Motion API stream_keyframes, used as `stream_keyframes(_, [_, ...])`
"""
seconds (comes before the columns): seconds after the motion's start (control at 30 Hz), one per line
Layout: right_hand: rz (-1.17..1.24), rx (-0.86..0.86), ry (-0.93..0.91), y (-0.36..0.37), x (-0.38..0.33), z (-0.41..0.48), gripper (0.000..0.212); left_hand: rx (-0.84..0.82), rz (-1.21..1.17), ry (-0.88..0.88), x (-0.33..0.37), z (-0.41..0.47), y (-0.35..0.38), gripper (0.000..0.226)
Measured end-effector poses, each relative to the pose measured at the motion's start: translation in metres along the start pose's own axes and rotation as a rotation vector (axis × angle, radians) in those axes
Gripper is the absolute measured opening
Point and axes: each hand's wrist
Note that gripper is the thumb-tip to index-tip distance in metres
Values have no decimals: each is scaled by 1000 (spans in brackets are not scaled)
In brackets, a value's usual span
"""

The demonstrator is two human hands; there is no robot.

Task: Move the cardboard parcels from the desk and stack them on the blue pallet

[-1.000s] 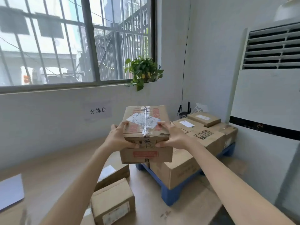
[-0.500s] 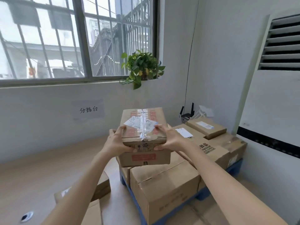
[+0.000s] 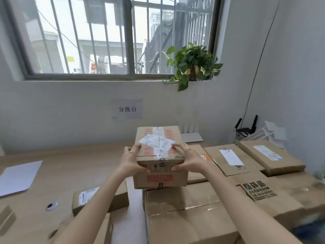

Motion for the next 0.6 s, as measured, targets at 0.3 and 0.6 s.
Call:
stream_keyframes(0.3, [82,-71,-90,18,38,30,96,74,44,-102,-5,-3,31,110])
stream_keyframes(0.6, [104,-103,-115,28,67,42,94,75,105,-156,-6,-2,50,114])
Point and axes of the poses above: each hand's wrist, its own z-axis towards the middle knuckle, its own y-axis out of the palm, x = y × z, and after that the axes turned 15 degrees about x, right-handed
